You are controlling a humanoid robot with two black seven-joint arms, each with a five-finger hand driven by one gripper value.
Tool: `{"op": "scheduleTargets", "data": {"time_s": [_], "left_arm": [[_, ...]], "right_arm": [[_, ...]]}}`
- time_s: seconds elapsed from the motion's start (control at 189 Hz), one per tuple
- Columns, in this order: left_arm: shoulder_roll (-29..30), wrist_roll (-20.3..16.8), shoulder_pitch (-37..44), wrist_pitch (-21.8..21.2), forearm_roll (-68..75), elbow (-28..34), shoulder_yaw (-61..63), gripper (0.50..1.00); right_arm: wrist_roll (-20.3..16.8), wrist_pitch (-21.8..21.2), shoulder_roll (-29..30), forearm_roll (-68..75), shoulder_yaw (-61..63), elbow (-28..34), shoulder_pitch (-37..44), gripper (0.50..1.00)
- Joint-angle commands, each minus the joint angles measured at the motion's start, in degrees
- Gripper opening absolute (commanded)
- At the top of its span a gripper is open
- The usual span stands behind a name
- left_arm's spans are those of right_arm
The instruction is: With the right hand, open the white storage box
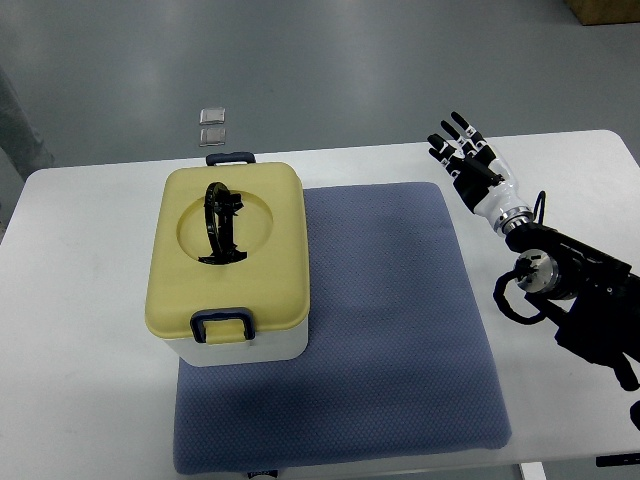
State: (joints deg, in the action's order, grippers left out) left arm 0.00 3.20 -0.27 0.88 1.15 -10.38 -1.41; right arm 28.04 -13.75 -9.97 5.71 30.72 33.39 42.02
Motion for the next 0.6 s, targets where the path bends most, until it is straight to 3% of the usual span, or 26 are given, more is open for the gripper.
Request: {"op": "scheduleTargets", "data": {"time_s": [0.0,0.593], "left_arm": [[0.0,0.1,0.0,0.0,0.0,-0.1,0.0,1.000],[0.0,0.1,0.0,-0.5,-0.1,0.2,0.1,1.000]], "right_arm": [[0.0,0.0,0.0,0.0,0.0,-0.2,0.0,0.930],[-0.1,-0.1,-0.4,0.0,0.6,-0.6,0.0,0.930]]}}
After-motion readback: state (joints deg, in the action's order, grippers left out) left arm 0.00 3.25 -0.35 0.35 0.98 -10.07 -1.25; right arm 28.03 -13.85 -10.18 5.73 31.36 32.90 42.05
